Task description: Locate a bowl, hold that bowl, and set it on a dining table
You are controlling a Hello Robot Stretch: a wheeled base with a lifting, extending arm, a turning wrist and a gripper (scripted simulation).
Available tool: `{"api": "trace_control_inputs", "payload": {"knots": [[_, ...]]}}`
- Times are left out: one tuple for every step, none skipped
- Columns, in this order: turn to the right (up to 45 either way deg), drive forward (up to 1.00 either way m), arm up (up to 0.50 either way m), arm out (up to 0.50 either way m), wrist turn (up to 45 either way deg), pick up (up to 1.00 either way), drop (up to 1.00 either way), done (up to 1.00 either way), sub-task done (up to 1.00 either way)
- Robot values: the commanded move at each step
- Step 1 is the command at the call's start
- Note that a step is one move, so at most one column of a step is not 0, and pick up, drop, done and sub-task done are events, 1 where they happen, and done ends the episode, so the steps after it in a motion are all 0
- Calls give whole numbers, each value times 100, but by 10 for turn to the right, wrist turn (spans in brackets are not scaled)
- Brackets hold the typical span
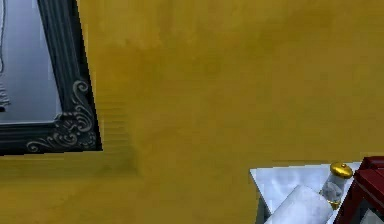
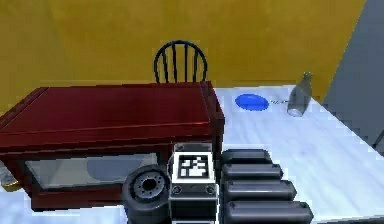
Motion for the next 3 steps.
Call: {"api": "trace_control_inputs", "payload": {"knots": [[0,0,0,44,0,0,0,0,0],[0,0,0,0,450,0,0,0,0],[0,0,0,0,450,0,0,0,0]]}}
